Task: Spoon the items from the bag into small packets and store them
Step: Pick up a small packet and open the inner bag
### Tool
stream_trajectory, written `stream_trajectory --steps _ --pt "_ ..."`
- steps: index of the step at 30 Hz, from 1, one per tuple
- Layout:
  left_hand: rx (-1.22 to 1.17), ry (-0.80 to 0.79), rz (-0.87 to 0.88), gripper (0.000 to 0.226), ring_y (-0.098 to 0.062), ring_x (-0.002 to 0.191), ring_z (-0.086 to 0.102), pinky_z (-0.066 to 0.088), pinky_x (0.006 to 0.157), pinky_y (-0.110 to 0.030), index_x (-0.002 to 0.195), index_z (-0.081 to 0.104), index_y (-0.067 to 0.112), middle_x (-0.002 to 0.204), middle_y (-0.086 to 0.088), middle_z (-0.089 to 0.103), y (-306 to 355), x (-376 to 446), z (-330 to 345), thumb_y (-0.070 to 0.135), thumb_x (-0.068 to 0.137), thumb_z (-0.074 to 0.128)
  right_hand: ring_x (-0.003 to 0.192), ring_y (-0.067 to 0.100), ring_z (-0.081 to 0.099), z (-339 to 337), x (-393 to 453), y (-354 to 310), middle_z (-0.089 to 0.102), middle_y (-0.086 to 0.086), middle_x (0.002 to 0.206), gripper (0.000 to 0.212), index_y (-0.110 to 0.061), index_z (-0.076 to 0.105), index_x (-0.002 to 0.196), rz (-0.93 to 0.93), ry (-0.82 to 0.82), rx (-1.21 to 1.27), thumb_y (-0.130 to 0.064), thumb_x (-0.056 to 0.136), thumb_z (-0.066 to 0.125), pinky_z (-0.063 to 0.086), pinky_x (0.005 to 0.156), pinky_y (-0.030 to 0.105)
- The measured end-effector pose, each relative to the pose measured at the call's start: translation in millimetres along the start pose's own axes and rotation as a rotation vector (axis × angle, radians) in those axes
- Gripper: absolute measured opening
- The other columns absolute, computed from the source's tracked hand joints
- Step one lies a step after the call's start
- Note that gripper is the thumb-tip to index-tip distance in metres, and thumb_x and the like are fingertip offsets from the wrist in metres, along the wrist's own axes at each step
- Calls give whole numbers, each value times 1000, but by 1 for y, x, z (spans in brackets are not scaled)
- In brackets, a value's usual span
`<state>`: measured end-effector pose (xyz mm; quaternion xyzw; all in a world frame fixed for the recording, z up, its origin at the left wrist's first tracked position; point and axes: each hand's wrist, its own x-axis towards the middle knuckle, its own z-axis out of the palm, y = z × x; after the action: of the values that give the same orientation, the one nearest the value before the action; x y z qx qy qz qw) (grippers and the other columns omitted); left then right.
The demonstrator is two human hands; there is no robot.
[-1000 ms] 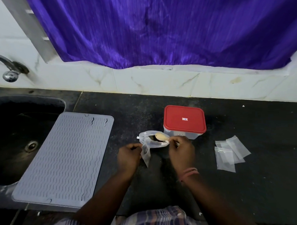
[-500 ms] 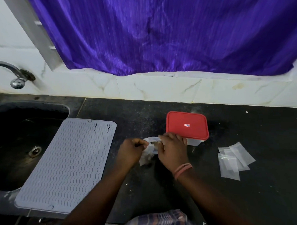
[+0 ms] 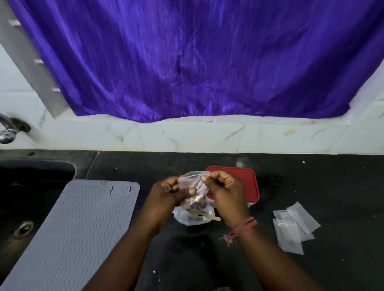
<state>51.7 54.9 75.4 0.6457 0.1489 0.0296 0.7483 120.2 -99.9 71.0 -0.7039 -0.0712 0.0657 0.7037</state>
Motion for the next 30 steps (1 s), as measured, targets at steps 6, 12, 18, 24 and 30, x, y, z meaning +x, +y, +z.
stream_trajectory --steps 6,12,18,24,30 --pt "12 111 69 18 -31 88 76 60 85 -47 105 75 8 98 -13 79 2 10 8 10 87 76 68 14 55 -1 2 -6 64 3 71 16 -16 67 78 43 26 110 -12 94 66 47 64 29" --pt "30 182 126 11 -31 90 75 59 84 -51 100 80 16 94 -9 79 4 10 17 18 91 73 68 14 65 2 -4 -5 72 11 78 5 -7 69 90 1 -17 8 -7 93 65 55 64 31" --pt "129 172 109 9 -27 76 75 59 74 -45 91 81 14 82 -10 79 5 12 12 19 90 74 71 23 65 -4 -5 -4 68 6 77 12 -15 65 87 -107 -85 -209 -21 97 61 55 69 41" --pt "206 60 123 12 -24 78 76 60 72 -38 90 80 12 82 -9 79 11 11 16 24 90 76 58 16 58 -2 -8 -3 60 11 69 13 -15 57 92 -75 -136 -237 -20 101 49 53 55 39" --pt "338 57 185 20 -13 60 63 49 57 -30 78 74 6 70 -15 71 12 12 19 20 93 71 68 4 61 5 -10 -3 65 -3 78 12 -17 60 99 -55 -191 -187 -14 102 49 49 62 21"
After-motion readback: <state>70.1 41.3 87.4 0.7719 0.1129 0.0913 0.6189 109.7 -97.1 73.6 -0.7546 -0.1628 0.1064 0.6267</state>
